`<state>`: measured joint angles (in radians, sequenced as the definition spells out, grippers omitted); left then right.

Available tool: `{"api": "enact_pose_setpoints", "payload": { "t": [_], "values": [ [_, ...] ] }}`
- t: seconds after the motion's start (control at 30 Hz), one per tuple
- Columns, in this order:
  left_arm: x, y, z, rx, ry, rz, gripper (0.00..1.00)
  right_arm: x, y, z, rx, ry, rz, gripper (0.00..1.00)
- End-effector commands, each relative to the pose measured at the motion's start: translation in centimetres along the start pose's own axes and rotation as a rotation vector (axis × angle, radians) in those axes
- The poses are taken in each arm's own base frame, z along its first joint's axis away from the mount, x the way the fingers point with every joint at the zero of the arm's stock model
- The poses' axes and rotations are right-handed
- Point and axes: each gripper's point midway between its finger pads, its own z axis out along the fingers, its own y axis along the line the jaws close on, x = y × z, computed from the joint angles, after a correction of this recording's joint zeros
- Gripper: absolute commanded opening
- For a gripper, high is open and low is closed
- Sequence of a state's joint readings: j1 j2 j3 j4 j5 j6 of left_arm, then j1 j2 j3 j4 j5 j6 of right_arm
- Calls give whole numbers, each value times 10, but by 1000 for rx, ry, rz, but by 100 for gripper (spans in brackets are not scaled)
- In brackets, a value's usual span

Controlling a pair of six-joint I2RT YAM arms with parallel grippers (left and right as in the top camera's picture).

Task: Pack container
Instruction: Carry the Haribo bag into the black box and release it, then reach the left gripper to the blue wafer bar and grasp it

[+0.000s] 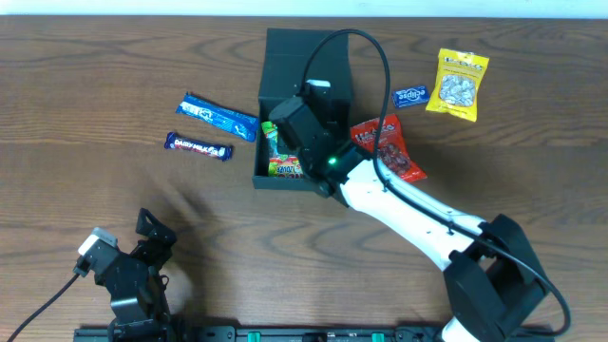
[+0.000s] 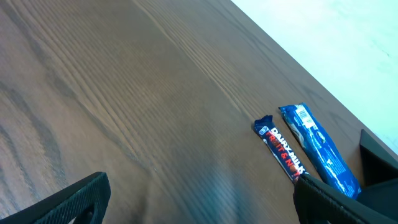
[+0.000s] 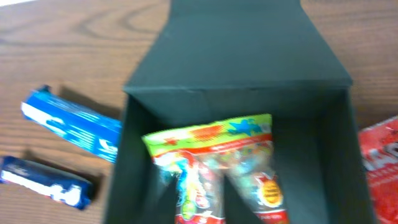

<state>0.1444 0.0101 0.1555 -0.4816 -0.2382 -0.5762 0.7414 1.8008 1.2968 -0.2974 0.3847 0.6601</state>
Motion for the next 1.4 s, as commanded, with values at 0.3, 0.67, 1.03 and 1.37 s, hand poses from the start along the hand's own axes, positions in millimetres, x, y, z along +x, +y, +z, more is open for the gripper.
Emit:
{"api": "enact_pose_setpoints", "payload": {
  "t": [0.3, 0.67, 1.03, 1.37],
  "values": [
    [6, 5, 3, -14, 10, 3, 95, -24, -2, -30, -152, 39, -339, 1],
    [24, -20, 0, 127, 118, -54, 95, -1, -52, -42, -170, 263, -327, 2],
    [-17, -143, -58, 755, 112, 110, 96, -21, -75, -36, -230, 255, -260, 80],
    [-49, -173, 17, 455, 399, 274, 96, -50, -97, -29, -204, 172, -235, 99]
  ]
}}
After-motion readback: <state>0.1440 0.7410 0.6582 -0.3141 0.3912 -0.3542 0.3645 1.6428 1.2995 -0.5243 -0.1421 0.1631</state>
